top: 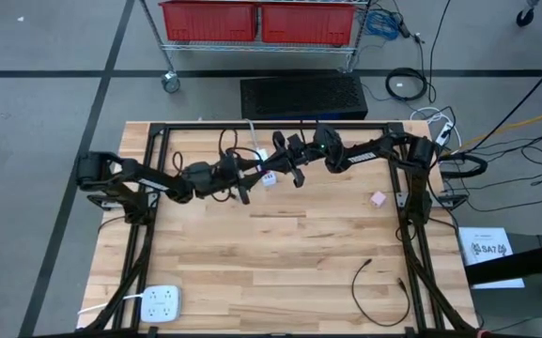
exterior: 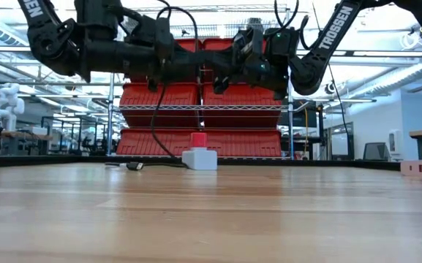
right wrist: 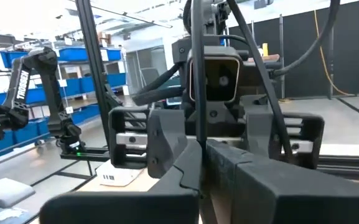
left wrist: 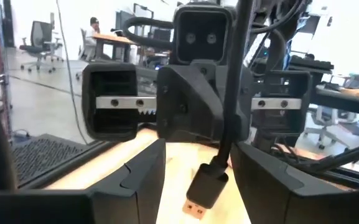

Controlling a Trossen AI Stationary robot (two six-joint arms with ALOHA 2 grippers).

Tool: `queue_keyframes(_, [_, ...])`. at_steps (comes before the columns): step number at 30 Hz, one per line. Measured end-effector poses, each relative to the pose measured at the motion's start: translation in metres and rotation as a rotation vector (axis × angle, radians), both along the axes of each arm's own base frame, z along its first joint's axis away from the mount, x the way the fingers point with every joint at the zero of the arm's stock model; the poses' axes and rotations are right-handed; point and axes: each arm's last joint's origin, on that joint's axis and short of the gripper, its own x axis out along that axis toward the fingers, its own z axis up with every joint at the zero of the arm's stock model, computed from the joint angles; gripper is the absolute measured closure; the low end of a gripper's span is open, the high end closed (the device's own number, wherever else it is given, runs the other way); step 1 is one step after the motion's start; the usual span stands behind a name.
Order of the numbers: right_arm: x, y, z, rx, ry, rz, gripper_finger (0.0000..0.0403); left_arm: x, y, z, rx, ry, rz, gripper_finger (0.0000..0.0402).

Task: Insert USB
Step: Insert the top black charger cable into the pink charger adapter

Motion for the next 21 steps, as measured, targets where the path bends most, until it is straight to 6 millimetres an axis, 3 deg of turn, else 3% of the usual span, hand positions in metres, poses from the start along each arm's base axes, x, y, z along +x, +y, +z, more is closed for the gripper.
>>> queue_keyframes(7, [-0.0001,-0.0001,-0.0003,0.001,0.003,0.000,0.0403,0.0004,0.0000,-0.0042,-0.008,0.042,-0.001,0.0236])
queue_keyframes(17, [0.0000,-0.0015,-0.0016,0.008,0.015,-0.014,0.0403,0.0003,0.0025,-0.0007,0.023,0.019,0.007,0.0369])
queue_keyframes(21, [0.0001,-0.0015,-0.0024,0.010,0.023,-0.012,0.0402,0.0003,0.0028,-0.0007,0.027,0.021,0.009,0.0387])
